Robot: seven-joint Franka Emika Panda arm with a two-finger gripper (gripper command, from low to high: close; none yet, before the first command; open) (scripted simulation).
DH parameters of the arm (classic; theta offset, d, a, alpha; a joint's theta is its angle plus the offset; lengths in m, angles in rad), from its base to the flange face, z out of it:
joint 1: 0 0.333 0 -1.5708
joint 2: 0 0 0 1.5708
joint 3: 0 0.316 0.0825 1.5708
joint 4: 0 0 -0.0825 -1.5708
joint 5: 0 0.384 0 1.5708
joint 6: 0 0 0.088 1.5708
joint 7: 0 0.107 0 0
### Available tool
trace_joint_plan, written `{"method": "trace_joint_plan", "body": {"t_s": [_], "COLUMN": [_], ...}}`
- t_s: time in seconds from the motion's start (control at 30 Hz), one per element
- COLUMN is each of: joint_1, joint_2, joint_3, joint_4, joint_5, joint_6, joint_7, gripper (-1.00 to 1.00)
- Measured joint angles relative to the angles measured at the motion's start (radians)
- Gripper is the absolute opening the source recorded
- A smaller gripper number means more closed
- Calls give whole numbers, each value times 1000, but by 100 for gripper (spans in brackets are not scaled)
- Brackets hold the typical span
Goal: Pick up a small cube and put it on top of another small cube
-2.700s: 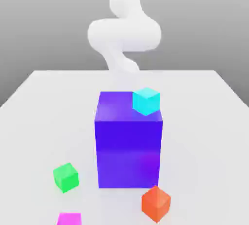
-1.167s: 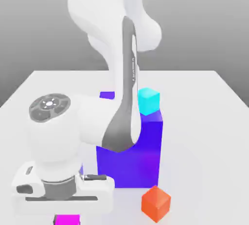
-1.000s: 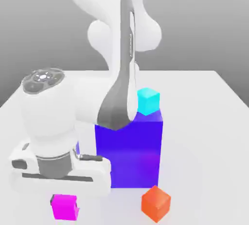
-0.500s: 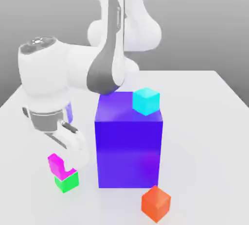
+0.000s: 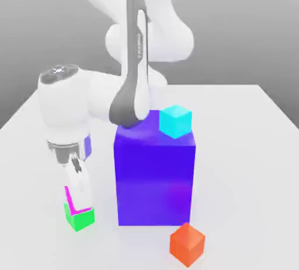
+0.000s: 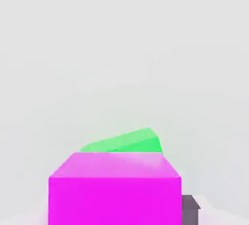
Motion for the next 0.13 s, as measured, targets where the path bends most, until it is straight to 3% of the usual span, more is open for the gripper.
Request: {"method": "trace_joint_plan", "body": {"t_s": [0.13], "joint_1": [-1], "joint_2": [-3], "joint_3": [-1], "joint_4": [0], "joint_5": [-5], "joint_6": [-3], "joint_7": [4], "gripper": [100]}}
